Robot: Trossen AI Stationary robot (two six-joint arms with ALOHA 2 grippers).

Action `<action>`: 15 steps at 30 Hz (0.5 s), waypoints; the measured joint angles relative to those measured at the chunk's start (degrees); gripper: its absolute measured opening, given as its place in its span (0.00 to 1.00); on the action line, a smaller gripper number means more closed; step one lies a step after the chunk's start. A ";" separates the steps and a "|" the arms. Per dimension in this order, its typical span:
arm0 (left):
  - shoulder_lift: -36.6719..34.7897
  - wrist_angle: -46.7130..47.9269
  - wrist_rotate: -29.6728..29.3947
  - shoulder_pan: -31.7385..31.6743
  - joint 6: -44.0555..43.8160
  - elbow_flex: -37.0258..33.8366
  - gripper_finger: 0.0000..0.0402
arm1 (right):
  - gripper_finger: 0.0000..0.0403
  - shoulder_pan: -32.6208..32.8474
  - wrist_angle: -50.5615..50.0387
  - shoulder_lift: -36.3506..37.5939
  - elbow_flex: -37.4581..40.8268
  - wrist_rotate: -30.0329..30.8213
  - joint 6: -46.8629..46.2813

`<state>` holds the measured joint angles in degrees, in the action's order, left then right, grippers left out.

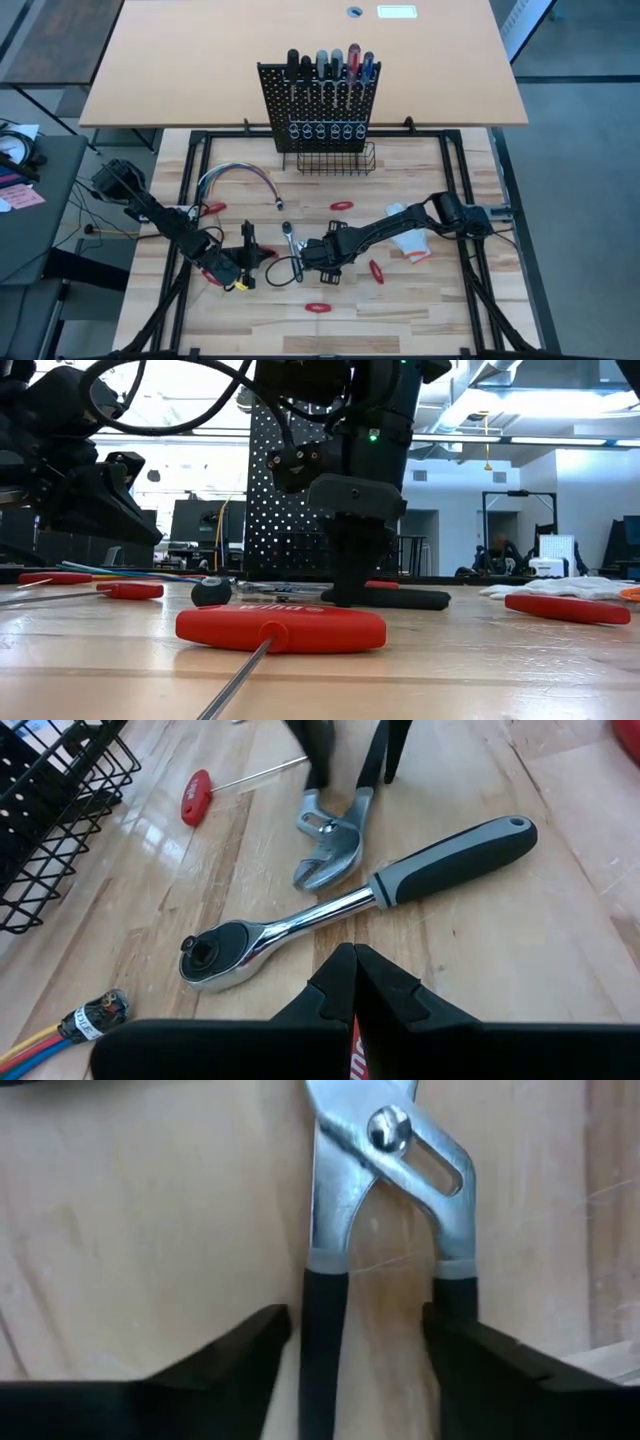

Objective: Hang tools onto peg board
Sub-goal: Put the dark gray groove joint pliers into the black bin of the black pegboard

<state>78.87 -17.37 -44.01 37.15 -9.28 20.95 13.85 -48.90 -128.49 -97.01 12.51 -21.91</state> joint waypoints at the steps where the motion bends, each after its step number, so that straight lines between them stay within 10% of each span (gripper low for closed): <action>1: 0.00 0.00 0.00 0.00 0.01 0.00 0.00 | 0.64 -0.02 -0.26 -0.02 -0.32 0.02 0.04; 15: 0.00 -0.02 0.00 0.00 0.02 0.00 0.00 | 0.80 -0.04 -0.42 -0.28 -4.44 0.94 3.76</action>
<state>78.87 -17.39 -44.01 37.15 -9.26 20.95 13.80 -49.32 -128.77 -101.45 13.45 -18.15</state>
